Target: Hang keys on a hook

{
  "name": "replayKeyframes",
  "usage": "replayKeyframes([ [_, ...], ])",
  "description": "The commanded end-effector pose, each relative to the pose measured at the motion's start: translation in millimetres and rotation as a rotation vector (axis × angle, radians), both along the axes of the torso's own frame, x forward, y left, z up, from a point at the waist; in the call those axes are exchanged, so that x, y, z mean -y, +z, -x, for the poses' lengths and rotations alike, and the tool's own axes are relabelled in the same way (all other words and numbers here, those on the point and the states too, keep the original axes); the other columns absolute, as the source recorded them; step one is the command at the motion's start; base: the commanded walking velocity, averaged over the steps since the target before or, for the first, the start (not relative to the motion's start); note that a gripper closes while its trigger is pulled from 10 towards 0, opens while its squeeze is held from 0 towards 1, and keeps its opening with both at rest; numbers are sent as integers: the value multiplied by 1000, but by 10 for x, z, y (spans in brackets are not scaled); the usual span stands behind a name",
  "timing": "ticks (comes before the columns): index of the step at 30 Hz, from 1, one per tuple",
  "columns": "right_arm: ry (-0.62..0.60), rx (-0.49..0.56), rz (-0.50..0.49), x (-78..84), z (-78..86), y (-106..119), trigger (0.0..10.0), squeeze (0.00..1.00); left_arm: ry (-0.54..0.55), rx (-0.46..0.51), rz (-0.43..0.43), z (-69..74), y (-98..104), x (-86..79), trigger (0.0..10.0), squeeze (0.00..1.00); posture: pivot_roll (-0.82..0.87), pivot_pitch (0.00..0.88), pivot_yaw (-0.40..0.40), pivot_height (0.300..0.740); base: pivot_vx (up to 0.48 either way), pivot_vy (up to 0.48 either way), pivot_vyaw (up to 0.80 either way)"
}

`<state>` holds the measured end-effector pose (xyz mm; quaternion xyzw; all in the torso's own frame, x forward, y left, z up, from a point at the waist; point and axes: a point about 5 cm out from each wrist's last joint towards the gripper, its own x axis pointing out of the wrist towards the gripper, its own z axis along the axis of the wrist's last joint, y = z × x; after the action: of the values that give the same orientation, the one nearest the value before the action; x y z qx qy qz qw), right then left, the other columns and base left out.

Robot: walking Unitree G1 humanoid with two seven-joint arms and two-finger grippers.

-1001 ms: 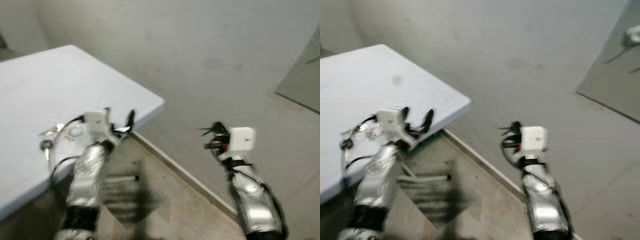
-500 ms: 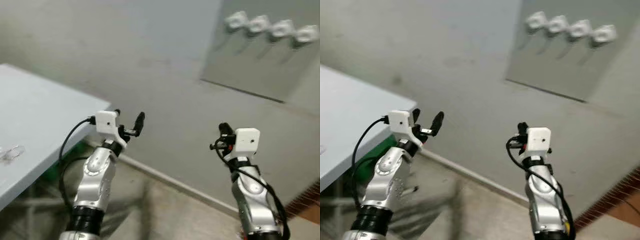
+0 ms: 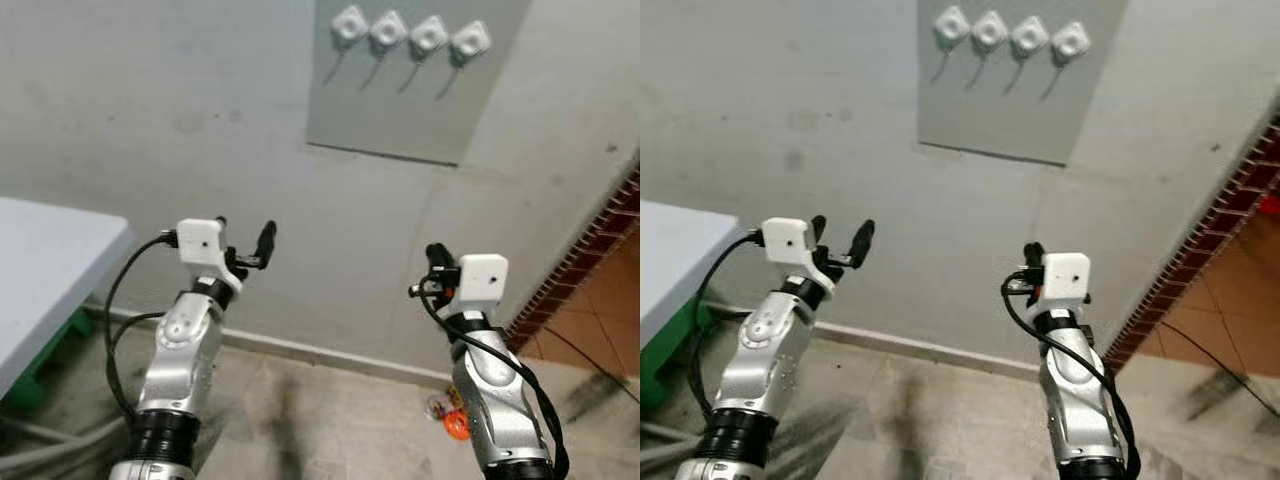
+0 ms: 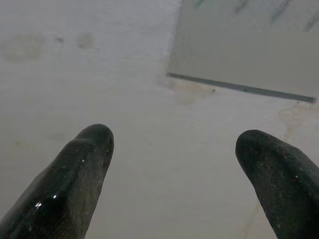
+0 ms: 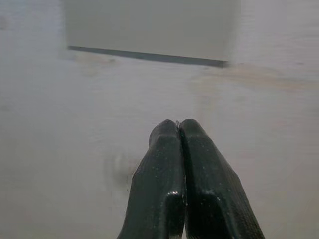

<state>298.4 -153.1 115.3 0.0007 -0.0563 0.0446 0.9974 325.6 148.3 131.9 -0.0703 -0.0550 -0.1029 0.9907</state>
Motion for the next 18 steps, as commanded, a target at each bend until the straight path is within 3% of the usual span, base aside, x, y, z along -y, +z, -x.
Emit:
replayKeyframes([
  [1,-25,6,3,57,-1,26,10000,0,-30,-5,-8,-15,15,96,10000,0,-37,0,-26,740,0,0,-788],
  [11,-48,6,-8,63,-2,36,10000,0,-19,-36,2,-31,1,93,10000,0,-42,0,-22,740,0,0,-783],
  [18,-83,-9,-34,96,13,12,10000,0,-2,-40,-28,-19,-10,79,10000,0,-52,0,-4,740,0,0,0],
])
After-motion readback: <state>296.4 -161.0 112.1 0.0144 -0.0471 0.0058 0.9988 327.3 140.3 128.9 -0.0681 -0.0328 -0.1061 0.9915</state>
